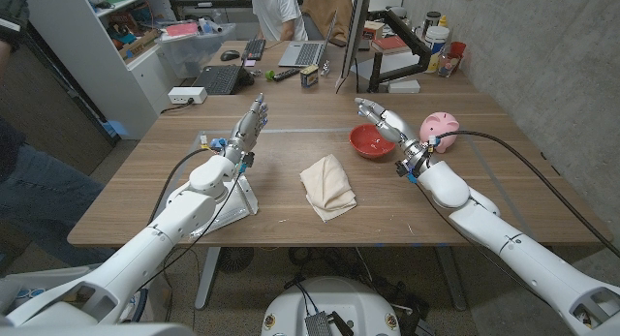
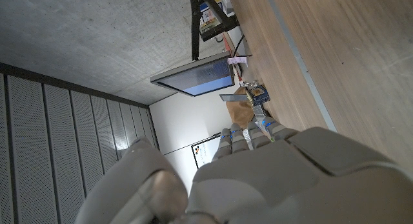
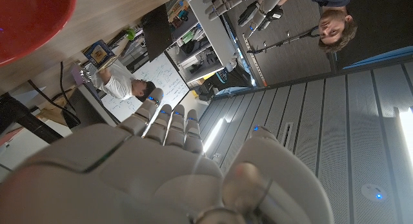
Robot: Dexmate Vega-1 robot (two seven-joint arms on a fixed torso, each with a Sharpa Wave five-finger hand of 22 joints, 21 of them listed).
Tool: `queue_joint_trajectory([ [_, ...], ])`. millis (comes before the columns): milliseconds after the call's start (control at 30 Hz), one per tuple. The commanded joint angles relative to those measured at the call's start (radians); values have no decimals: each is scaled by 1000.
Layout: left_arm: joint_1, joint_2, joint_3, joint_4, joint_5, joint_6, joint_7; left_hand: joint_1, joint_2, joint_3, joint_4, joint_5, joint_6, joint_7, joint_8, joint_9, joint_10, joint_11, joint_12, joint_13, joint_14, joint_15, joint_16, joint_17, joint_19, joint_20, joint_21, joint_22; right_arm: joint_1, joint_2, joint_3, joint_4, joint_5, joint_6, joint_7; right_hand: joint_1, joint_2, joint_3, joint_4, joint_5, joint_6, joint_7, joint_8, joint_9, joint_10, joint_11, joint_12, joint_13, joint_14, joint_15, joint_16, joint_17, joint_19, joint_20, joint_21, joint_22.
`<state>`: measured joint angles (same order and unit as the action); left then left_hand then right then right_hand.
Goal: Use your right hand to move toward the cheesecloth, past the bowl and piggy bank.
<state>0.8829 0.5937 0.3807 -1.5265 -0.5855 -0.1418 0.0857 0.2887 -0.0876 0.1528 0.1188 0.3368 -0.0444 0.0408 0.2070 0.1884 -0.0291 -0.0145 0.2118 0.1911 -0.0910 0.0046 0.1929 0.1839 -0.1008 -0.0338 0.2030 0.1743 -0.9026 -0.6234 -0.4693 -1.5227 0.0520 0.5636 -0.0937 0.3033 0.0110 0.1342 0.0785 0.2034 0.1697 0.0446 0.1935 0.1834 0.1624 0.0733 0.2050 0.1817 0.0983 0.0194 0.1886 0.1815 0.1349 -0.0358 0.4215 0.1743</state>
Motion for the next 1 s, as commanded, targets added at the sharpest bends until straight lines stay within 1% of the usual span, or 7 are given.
queue_joint_trajectory([
  [33, -18, -9, 7, 29, -3, -2, -15, 1, 8, -4, -2, 4, 3, 1, 0, 2, 0, -1, -2, 0, -2, 0, -2, 1, -8, -41, -1, 6, 3, 6, -13, -2, -54, 2, -12, 9, -6, 4, -6, 7, 2, -9, 4, 4, 2, -2, 1, 2, -6, 0, -1, 2, 2, -11, -3, 3],
  [467, -23, 0, 8, 35, -3, 2, -30, 2, 10, -6, -2, 4, 4, 0, 0, 2, -1, -4, -3, 0, -1, 0, -2, 1, -9, -40, -1, 6, 1, 12, -27, -2, -97, 3, -32, 13, -5, 4, -9, 7, 1, -13, 3, 5, -1, -4, 0, 2, -8, -1, -1, 1, 0, -9, -10, 3],
  [600, -24, 1, 8, 38, -4, 2, -33, 2, 11, -7, -2, 4, 4, 0, -1, 2, -2, -3, -3, 0, -3, 0, -3, 1, -10, -38, -2, 6, 2, 14, -32, 1, -84, 11, -23, 14, -5, 4, -10, 7, 2, -12, 3, 5, 0, -5, 1, 2, -8, 0, -1, 1, 0, -8, -11, 3],
  [1000, -26, 3, 9, 44, -5, 2, -41, 3, 12, -9, -3, 4, 4, -2, -1, 2, -5, -3, -5, 0, -3, 0, -3, 1, -13, -37, -3, 6, 0, 9, -42, -9, -95, 15, -11, 16, -3, 4, -12, 7, 3, -15, 3, 5, 2, -3, 2, 2, -8, 1, -1, 1, 0, -6, -16, 3],
])
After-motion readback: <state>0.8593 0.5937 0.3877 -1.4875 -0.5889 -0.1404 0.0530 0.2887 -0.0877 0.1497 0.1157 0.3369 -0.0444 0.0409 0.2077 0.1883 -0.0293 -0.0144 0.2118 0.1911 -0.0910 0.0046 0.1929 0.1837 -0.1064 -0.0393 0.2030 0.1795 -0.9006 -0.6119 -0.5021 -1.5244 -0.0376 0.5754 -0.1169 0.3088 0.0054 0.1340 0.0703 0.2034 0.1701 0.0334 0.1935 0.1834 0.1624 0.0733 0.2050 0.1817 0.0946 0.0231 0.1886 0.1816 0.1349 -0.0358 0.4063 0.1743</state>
